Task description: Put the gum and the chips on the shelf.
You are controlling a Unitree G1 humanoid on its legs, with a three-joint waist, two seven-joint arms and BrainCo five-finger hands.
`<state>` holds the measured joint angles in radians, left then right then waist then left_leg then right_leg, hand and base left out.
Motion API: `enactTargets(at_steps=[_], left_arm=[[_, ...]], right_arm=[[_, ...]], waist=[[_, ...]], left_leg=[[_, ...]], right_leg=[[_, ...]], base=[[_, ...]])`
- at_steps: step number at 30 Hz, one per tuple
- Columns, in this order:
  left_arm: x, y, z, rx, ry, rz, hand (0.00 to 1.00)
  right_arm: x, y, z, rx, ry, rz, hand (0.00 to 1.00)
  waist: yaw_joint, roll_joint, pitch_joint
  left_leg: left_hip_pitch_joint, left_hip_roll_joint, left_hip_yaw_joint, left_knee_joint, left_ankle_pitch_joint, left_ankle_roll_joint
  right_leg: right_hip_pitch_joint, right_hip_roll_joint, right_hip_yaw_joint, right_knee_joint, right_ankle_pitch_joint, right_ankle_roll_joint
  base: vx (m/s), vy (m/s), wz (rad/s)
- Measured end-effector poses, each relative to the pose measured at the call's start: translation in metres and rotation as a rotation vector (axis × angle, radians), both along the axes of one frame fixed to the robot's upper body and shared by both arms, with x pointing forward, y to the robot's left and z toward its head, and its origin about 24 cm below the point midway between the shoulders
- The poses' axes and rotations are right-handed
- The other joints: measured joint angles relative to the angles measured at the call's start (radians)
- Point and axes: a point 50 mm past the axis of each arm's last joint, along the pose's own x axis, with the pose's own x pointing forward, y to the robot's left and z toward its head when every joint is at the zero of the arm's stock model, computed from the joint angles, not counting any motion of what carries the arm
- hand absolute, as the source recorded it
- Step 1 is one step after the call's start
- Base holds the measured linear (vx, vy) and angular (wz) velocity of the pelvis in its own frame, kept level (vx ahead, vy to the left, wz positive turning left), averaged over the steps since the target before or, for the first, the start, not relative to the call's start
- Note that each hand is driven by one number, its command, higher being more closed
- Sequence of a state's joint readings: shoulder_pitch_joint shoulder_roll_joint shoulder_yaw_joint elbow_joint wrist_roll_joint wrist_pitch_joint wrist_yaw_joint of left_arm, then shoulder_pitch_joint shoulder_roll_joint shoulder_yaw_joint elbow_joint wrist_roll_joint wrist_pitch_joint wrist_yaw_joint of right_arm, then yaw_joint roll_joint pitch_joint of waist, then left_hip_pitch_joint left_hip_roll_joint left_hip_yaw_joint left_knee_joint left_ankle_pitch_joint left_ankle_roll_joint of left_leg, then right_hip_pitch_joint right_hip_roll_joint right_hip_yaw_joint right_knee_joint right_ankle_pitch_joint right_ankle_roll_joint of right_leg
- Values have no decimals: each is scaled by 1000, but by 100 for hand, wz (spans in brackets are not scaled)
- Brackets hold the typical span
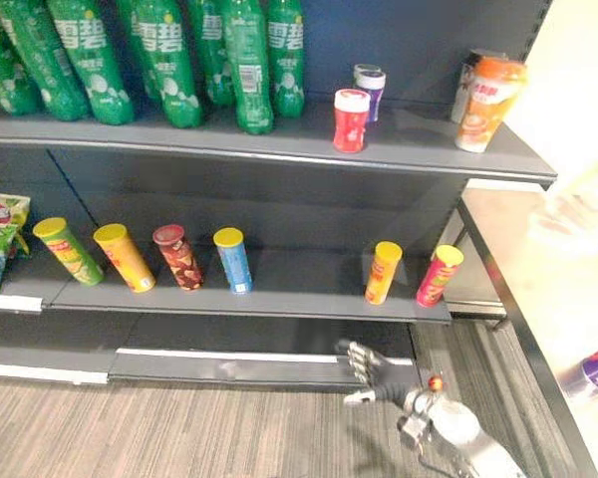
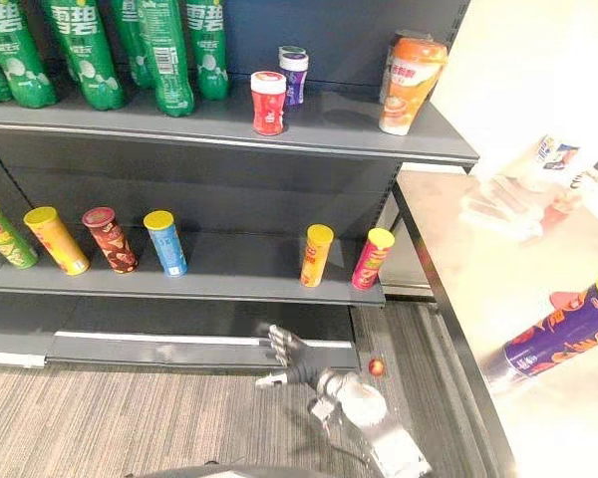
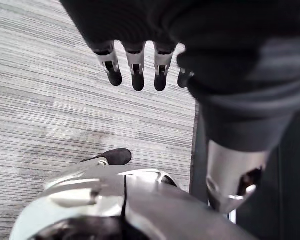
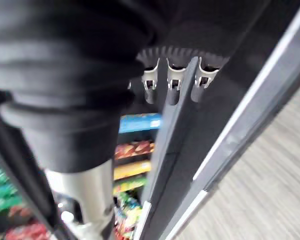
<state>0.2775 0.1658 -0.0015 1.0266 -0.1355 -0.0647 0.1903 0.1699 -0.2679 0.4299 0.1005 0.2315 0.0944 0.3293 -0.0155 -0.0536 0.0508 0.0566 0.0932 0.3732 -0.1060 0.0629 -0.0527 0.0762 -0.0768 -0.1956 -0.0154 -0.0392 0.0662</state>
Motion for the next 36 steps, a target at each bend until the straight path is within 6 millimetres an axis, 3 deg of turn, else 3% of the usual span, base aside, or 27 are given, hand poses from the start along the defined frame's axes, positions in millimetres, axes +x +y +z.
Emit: enactTargets(at_steps=[6, 12, 19, 25, 29, 32, 36], left_arm=[[1, -5, -1, -36, 1, -8, 0], [2, -10, -3, -87, 16, -8, 0], [2, -10, -5, -111, 41, 28, 0], [1, -11, -6, -120, 50, 50, 0], [0, -11, -7, -133, 43, 87, 0], [3, -12, -7, -140, 39, 82, 0], [12, -14, -7, -166, 46, 65, 0]], right_arm=[[-31, -27, -59, -172, 237, -160, 0], [-69, -61, -99, -316, 459, -397, 0], [-83, -90, -116, -399, 581, -700, 0], [-95, -105, -120, -454, 638, -803, 0], [-122, -112, -125, -485, 749, -869, 0], [-130, -112, -127, -447, 789, -947, 0], [-132, -115, -126, -385, 808, -1084, 0]], waist=[[-12, 25, 3], [-14, 42, 3], [-15, 32, 18], [-16, 38, 24], [-19, 40, 47], [-40, 35, 61], [-41, 42, 108]], left_leg=[[18, -1, 13, 0, -11, -5], [40, -2, 23, 0, -22, -8], [73, -11, 22, 0, -37, -10], [74, -26, 22, 0, -46, -4], [110, -39, 30, 0, -62, 5], [125, -52, 66, 0, -83, 7], [144, -50, 174, 1, -97, 18]], right_leg=[[7, -1, 13, 5, -3, 5], [16, -4, 18, 20, -24, 6], [50, -12, 15, 18, -31, 10], [53, -26, 11, 18, -35, 18], [85, -39, 13, 23, -46, 31], [43, -61, 45, 105, -87, 47], [-38, -64, 80, 194, -65, 66]], base=[[56, 10, -7], [42, 6, -4], [42, 15, 0], [46, 40, 2], [56, 49, -3], [45, 77, -24], [19, 100, -72]])
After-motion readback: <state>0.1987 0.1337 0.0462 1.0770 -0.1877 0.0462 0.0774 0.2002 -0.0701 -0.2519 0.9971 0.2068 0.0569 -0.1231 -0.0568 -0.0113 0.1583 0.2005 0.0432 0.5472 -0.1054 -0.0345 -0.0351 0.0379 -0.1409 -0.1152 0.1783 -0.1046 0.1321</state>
